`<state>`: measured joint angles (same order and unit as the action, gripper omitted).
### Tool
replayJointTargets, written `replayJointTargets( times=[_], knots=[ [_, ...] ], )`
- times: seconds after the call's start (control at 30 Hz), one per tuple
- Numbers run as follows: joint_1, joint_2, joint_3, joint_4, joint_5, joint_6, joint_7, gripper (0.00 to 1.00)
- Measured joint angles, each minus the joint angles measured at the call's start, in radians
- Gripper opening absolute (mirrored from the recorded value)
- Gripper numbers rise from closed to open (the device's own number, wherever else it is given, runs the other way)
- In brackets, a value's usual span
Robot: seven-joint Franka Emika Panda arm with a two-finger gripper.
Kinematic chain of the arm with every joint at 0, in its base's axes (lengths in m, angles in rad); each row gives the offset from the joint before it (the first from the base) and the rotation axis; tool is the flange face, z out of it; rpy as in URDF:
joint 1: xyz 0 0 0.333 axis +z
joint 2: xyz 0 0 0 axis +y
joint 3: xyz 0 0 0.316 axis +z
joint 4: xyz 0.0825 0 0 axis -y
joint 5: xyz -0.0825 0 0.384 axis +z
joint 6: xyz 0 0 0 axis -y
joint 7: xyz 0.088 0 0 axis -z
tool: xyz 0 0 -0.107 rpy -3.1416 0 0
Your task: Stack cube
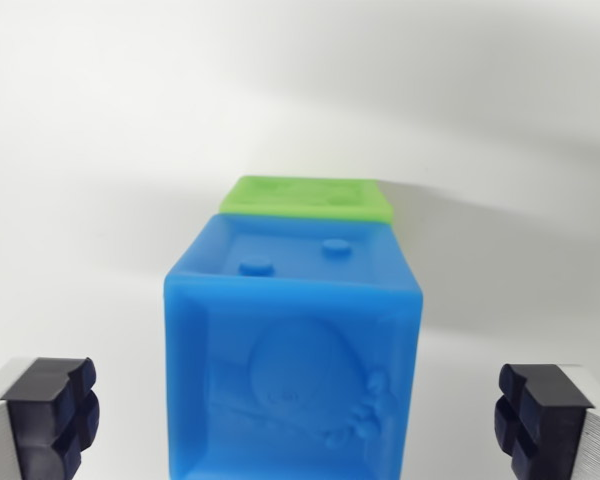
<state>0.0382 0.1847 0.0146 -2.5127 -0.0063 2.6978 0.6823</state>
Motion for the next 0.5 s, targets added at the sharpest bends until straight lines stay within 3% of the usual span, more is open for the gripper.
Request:
replayJointTargets(
  times=[0.5],
  knots=[
    [0.0,-0.143,0.0,0.002,0.002,-0.145,-0.001,1.0]
  ],
)
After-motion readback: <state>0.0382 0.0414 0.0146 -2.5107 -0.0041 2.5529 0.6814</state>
